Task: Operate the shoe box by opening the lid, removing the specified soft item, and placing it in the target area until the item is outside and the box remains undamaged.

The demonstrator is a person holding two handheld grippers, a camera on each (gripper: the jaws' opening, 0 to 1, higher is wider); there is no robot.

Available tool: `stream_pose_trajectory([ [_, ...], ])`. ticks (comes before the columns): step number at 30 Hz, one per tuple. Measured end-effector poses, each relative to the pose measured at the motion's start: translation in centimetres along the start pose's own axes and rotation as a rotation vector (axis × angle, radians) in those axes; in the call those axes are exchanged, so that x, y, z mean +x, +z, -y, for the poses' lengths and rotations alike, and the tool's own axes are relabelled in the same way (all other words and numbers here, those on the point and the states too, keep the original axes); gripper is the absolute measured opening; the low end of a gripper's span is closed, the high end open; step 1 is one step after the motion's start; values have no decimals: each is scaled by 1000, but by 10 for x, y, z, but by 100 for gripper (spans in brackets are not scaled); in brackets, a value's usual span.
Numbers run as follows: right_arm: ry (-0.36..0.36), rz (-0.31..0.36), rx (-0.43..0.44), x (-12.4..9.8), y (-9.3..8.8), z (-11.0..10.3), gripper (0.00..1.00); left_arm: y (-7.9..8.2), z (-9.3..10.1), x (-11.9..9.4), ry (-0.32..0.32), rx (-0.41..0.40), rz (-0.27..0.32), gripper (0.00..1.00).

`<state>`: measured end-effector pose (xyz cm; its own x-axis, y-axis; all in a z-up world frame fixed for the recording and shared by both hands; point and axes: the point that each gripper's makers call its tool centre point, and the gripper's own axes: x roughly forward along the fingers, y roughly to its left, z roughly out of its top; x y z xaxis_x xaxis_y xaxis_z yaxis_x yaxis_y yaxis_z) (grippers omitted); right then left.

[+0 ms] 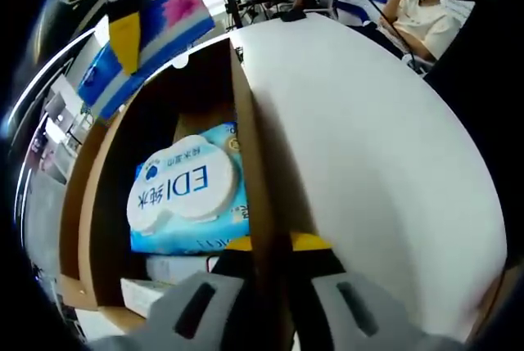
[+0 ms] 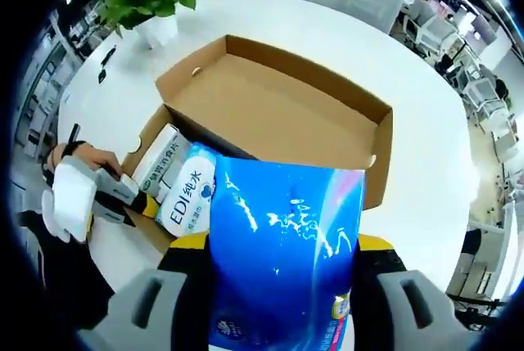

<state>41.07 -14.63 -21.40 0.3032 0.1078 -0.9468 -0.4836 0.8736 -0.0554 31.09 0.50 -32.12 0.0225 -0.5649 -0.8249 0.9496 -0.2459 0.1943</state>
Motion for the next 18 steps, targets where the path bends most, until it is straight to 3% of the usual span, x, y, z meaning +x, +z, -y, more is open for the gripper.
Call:
stream_pose_trajectory([
  [3,7,13,-50,-5,2,3,67,1,2,-1,0,0,0,7],
  [5,65,8,-118,-6,-1,-4,67,1,3,-1,0,-1,-1,7],
  [9,47,6,-97,-7,-4,1,67,-1,-2,0,0,0,-2,6],
  [11,11,6,-190,-9,-5,8,67,0,-1,0,1,-1,-2,6],
  [13,24,-8,-256,-12,-9,5,67,-1,-2,0,1,-1,-2,6],
  [18,37,20,-308,-18,-8,6,67,-1,-2,1,0,-1,-3,6],
])
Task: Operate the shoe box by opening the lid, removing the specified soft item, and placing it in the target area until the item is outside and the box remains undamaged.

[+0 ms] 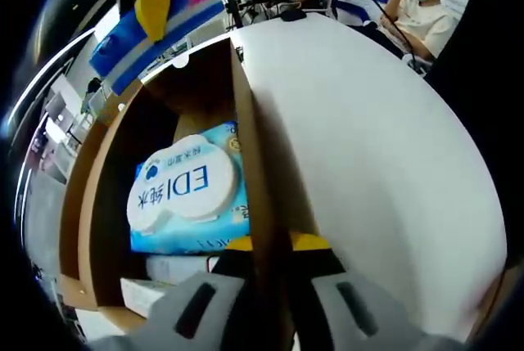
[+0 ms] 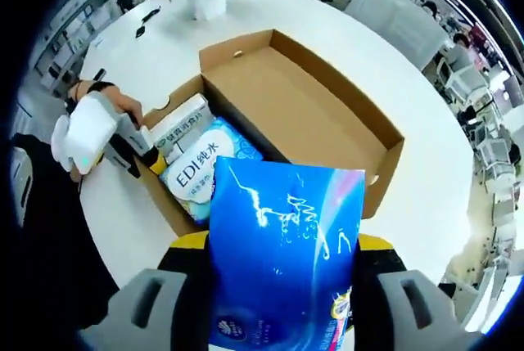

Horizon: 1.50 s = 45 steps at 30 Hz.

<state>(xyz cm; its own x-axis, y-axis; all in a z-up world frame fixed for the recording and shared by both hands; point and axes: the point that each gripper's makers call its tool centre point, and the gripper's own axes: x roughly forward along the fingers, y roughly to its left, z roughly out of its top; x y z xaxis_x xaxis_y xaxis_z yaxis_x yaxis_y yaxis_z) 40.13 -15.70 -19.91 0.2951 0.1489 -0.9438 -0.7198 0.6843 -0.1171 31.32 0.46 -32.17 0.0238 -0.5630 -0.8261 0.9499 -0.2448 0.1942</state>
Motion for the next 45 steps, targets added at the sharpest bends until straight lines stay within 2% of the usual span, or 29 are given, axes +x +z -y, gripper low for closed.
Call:
stream_pose_trajectory([
  [4,2,14,-70,-4,0,2,68,-2,-5,1,0,0,0,6],
  [7,0,1,-108,-8,-3,4,68,-1,-4,2,0,-1,-1,6],
  [15,9,18,-159,-15,-5,7,67,-4,-15,5,-1,-2,-2,6],
  [23,11,30,-238,-24,-10,7,67,-3,-9,5,0,-3,-4,6],
  [31,19,40,-294,-36,-27,13,67,-2,-5,4,0,-6,-4,6],
  [35,19,56,-290,-41,-34,16,67,-1,-1,3,-1,-8,-5,7],
  [45,20,46,-329,-46,-65,24,67,-2,-1,2,-1,-22,-6,6],
])
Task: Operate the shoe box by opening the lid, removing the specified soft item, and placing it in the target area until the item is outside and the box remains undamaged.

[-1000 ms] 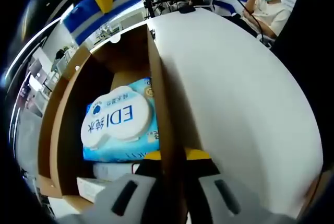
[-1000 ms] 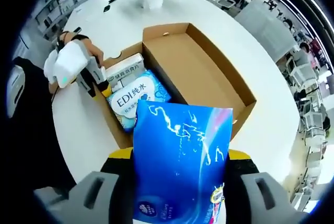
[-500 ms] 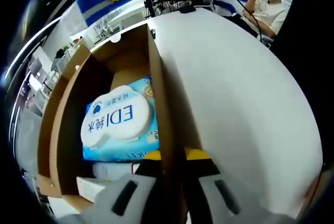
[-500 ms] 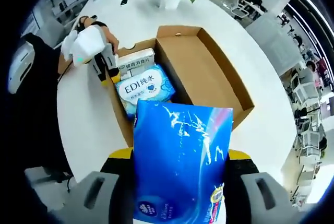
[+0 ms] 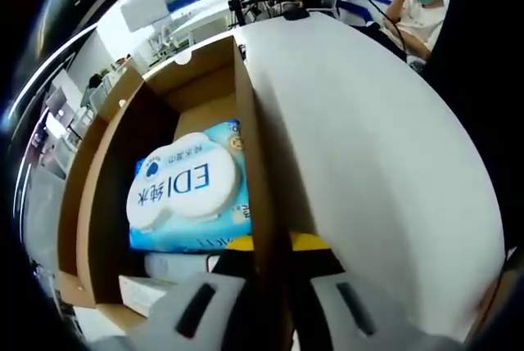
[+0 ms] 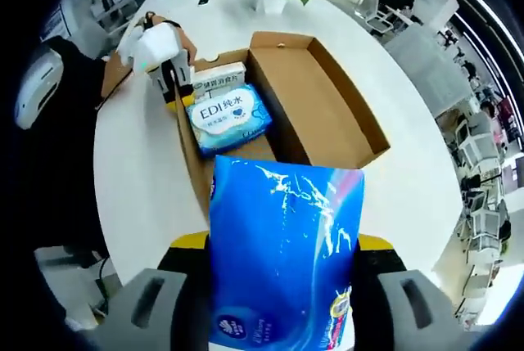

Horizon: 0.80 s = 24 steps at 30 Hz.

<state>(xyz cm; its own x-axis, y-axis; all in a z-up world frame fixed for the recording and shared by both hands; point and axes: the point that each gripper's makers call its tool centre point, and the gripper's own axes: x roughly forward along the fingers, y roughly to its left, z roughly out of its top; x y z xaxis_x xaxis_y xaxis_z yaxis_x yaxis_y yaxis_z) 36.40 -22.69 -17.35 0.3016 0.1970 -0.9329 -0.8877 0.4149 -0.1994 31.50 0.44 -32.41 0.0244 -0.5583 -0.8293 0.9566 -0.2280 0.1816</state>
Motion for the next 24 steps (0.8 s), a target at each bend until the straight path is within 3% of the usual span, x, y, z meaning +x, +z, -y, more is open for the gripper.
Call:
stream_pose_trajectory([
  [12,41,8,-36,12,-43,17,67,-1,-2,1,1,-7,-8,6],
  [19,76,-29,-170,28,-77,23,67,-3,-6,2,2,-13,-16,6],
  [24,112,-19,-198,44,-94,20,67,-3,-7,3,4,-19,-19,6],
])
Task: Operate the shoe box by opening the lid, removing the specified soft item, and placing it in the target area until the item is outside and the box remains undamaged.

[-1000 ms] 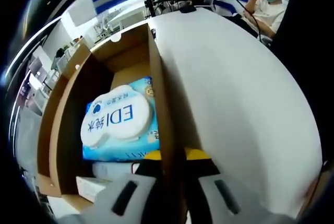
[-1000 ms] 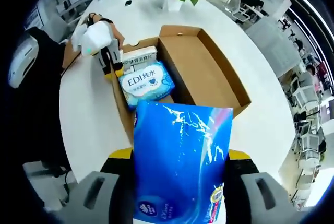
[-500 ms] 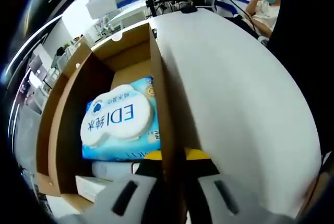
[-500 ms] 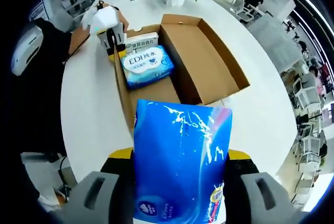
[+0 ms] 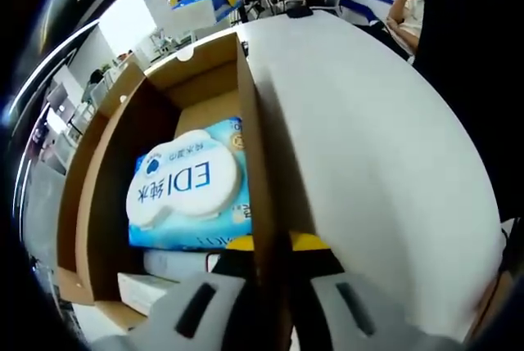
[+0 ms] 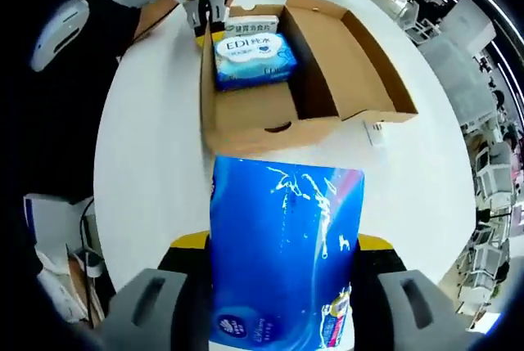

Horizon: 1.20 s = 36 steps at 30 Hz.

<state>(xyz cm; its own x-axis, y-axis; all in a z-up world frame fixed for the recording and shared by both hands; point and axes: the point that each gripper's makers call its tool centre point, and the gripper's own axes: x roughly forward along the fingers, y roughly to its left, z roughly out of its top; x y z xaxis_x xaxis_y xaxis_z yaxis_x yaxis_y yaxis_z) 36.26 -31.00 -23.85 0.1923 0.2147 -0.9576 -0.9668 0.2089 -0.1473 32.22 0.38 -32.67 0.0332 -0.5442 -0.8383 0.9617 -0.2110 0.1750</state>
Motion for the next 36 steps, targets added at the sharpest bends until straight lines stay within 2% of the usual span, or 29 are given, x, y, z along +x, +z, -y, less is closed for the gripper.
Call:
stream_pose_trajectory([
  [1,7,-4,-11,5,-6,0,67,0,0,0,0,0,2,6],
  [6,20,-15,-53,12,-16,-4,67,0,0,0,0,1,3,6],
  [9,30,-6,-107,20,-21,-2,67,0,0,0,-1,-2,5,6],
  [17,61,-30,-145,45,-36,-3,67,0,1,0,-1,-4,4,6],
  [22,56,-31,-152,53,-39,2,67,0,1,-1,-2,-6,6,6],
  [36,112,-73,-209,68,-51,-10,67,1,2,-1,-1,-4,7,6],
])
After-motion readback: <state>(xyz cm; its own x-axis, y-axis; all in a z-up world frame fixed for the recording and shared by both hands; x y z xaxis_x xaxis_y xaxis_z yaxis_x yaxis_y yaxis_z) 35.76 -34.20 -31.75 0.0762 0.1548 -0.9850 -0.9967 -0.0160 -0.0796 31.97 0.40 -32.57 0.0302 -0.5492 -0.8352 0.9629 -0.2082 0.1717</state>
